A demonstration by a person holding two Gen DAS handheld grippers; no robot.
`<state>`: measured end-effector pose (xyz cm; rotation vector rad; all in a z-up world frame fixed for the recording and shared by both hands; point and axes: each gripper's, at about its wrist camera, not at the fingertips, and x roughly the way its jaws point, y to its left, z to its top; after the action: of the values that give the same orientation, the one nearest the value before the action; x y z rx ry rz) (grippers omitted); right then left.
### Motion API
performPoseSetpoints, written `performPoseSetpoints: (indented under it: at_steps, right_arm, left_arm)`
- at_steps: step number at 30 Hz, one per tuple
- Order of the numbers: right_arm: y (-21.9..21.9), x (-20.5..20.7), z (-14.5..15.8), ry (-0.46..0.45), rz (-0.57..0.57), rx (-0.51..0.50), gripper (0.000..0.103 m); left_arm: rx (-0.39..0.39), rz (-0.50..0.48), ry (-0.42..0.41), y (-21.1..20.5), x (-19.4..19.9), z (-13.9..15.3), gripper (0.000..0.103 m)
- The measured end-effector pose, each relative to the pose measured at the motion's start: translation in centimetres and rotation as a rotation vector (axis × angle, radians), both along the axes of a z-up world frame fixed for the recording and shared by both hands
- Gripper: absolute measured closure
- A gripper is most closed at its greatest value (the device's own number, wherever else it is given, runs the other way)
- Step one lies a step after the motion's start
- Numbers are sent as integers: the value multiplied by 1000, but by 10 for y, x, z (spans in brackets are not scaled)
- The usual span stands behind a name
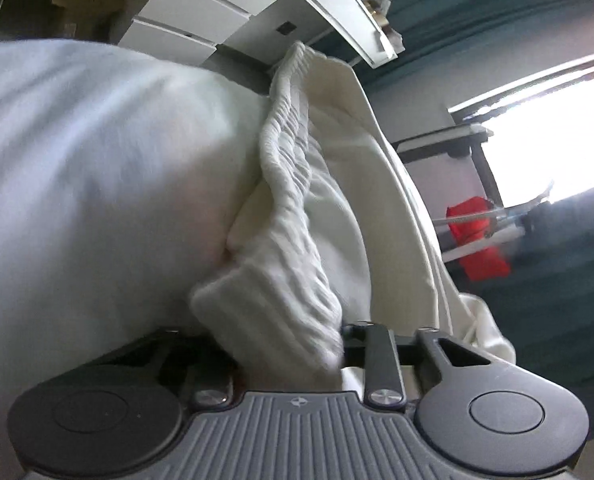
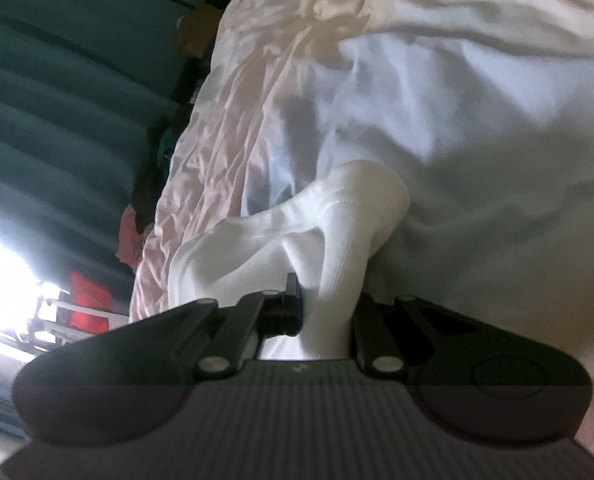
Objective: Fold clothes
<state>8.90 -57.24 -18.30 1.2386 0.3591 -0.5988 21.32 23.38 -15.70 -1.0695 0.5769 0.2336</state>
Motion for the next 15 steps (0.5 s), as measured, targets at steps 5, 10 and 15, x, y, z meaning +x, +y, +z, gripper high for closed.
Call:
performPoseSetpoints:
  at_steps: [5, 10, 15]
  right_arm:
    - [-1, -4, -3, -35, -19, 24, 95]
    - [2, -8, 3, -52, -24, 10, 95]
    - [11, -19, 30, -97, -57, -89, 96]
  left_arm:
    - [31, -8, -8, 23, -6, 23, 86]
    - [78, -27, -11, 54, -25, 61, 92]
    - [125, -47, -13, 85, -45, 98, 92]
